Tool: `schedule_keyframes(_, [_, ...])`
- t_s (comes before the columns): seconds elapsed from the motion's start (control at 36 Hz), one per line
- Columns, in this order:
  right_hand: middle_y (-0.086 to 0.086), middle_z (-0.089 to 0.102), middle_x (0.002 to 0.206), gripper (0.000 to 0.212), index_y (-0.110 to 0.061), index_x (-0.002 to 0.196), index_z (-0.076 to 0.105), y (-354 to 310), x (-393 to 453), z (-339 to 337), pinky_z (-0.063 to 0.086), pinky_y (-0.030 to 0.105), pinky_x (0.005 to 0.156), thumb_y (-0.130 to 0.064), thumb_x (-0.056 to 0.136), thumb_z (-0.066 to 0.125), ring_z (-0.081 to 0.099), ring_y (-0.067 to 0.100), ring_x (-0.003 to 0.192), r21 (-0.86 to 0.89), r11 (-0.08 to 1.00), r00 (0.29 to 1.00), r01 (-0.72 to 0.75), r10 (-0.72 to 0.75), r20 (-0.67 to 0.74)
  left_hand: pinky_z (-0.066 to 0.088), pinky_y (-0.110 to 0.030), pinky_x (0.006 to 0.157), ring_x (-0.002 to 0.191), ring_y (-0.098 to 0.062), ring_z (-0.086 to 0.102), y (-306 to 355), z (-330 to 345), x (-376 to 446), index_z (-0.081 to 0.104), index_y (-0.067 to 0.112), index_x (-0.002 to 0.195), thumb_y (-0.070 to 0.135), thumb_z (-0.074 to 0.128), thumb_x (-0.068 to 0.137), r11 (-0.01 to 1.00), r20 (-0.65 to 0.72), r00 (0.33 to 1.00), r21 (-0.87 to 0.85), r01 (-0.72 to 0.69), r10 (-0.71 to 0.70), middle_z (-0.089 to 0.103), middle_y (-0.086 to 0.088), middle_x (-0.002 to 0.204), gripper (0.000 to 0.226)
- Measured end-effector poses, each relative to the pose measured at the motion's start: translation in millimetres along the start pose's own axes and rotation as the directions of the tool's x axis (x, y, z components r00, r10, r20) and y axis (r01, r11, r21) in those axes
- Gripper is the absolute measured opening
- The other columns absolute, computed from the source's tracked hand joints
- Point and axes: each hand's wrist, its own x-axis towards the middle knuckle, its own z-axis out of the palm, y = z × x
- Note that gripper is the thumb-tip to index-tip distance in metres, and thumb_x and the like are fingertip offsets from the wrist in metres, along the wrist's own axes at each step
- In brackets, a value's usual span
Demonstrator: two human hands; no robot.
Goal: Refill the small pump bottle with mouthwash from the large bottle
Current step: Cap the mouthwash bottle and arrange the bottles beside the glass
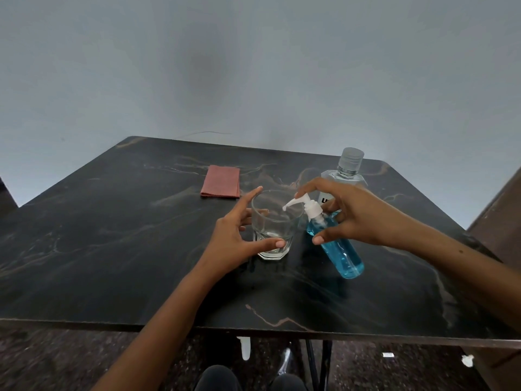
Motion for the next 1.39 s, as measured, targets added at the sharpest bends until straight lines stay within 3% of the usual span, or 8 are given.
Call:
schedule_keyframes(0.17, [-0.002,0.063,0.113,0.063,-0.040,0.115,0.050,-1,1,3,0.058,0.035,0.081,-0.022,0.065,0.084,0.064,0.014,0.097,0.032,0.999,1.000,0.005,-0.004,-0.019,0.048,-0.038,0.102,0.112,-0.005,0.062,0,0,0,0.033,0.044,0.143,0.042,0.086,0.060,1.000,-0.001,1.000,0.007,0.004,-0.004,0.067,0.007,0.120,0.099])
schedule_keyframes(0.42, [-0.001,0.059,0.122,0.077,-0.049,0.128,0.036,1,-4,6,0.056,0.036,0.088,-0.024,0.070,0.081,0.061,0.014,0.105,0.042,0.999,1.000,0.012,-0.012,-0.006,0.048,-0.042,0.102,0.114,-0.009,0.061,2,-1,-1,0.032,0.042,0.144,0.040,0.086,0.062,1.000,0.002,1.000,0.010,0.015,-0.015,0.066,0.005,0.122,0.098])
schedule_keyframes(0.58, [-0.002,0.064,0.113,0.071,-0.047,0.121,0.043,4,-2,6,0.056,0.028,0.081,-0.024,0.067,0.083,0.064,0.012,0.098,0.028,1.000,1.000,0.009,-0.009,-0.010,0.047,-0.043,0.103,0.114,-0.010,0.061,2,-1,-1,0.032,0.043,0.143,0.043,0.085,0.061,1.000,0.006,1.000,0.004,0.021,-0.021,0.065,0.006,0.123,0.098])
schedule_keyframes(0.83, [0.001,0.066,0.105,0.064,-0.041,0.113,0.051,5,-2,8,0.058,0.037,0.080,-0.021,0.063,0.085,0.066,0.015,0.093,0.078,0.997,0.999,0.017,-0.013,-0.050,0.048,-0.041,0.103,0.114,-0.008,0.061,1,-1,0,0.032,0.042,0.143,0.044,0.084,0.060,1.000,0.008,1.000,0.000,0.010,-0.010,0.065,0.006,0.123,0.098])
schedule_keyframes(1.03, [-0.016,0.060,0.112,0.082,-0.054,0.123,0.043,8,-13,15,0.052,0.010,0.069,-0.009,0.067,0.082,0.065,0.002,0.094,0.293,0.953,0.976,0.074,-0.010,-0.217,0.048,-0.036,0.103,0.112,-0.006,0.062,-1,-1,0,0.034,0.042,0.143,0.039,0.086,0.062,1.000,0.005,1.000,0.007,-0.014,0.013,0.067,0.008,0.119,0.096])
schedule_keyframes(1.11, [-0.014,0.055,0.123,0.089,-0.055,0.129,0.037,10,-20,27,0.054,0.014,0.077,-0.010,0.067,0.082,0.063,0.002,0.101,0.379,0.921,0.948,0.088,0.039,-0.315,0.048,-0.032,0.102,0.111,-0.005,0.062,-1,-2,0,0.034,0.042,0.143,0.041,0.086,0.060,1.000,0.007,1.000,0.002,-0.015,0.015,0.067,0.007,0.119,0.097])
schedule_keyframes(1.22, [-0.028,0.056,0.110,0.089,-0.043,0.136,0.034,11,-27,46,0.052,0.011,0.076,-0.015,0.066,0.082,0.063,-0.006,0.096,0.424,0.899,0.879,0.109,0.112,-0.464,0.048,-0.032,0.101,0.111,-0.007,0.063,0,-2,1,0.035,0.042,0.142,0.044,0.085,0.059,1.000,0.012,1.000,0.004,-0.016,0.016,0.067,0.006,0.120,0.097])
schedule_keyframes(1.39, [-0.016,0.058,0.112,0.072,-0.029,0.125,0.046,9,-28,66,0.051,0.009,0.081,-0.028,0.061,0.081,0.060,-0.005,0.100,0.462,0.882,0.790,0.094,0.216,-0.573,0.049,-0.037,0.101,0.110,-0.009,0.063,1,-5,3,0.038,0.043,0.138,0.042,0.086,0.057,1.000,0.025,1.000,-0.024,0.011,-0.010,0.067,0.005,0.120,0.094])
